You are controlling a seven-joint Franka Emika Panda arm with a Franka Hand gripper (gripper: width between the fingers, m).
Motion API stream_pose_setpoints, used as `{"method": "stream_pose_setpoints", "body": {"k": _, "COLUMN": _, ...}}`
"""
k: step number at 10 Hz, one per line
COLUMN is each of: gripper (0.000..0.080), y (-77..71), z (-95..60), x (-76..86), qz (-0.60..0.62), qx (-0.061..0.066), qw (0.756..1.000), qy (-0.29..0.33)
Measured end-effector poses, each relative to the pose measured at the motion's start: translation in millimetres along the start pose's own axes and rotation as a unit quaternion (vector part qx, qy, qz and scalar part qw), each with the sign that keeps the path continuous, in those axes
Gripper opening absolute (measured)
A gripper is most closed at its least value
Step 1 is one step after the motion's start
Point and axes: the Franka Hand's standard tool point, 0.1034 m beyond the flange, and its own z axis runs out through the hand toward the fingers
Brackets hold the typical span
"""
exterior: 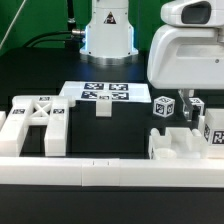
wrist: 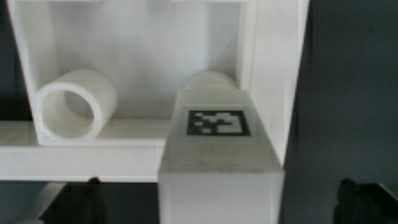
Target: Assemble chair
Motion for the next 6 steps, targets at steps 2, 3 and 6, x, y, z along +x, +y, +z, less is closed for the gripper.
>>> {"method": "stream_pose_setpoints", "body": {"k": 2, "gripper": 0.0526, "y": 0.5, "z": 0.3, "x": -0.1, "qz": 0.004, "qx": 0.000, "qw": 1.000, "qy": 0.000}}
{"method": "stream_pose_setpoints", "body": {"k": 3, "gripper": 0.0390, "y": 0.6, "z": 0.4, "x": -0.1, "qz": 0.004, "qx": 0.000, "qw": 1.000, "qy": 0.000}}
{"method": "stream_pose_setpoints", "body": {"k": 6, "gripper": 0.0285, "y": 0.5, "z": 0.3, "x": 0.0, "qz": 0.012, "qx": 0.000, "qw": 1.000, "qy": 0.000}}
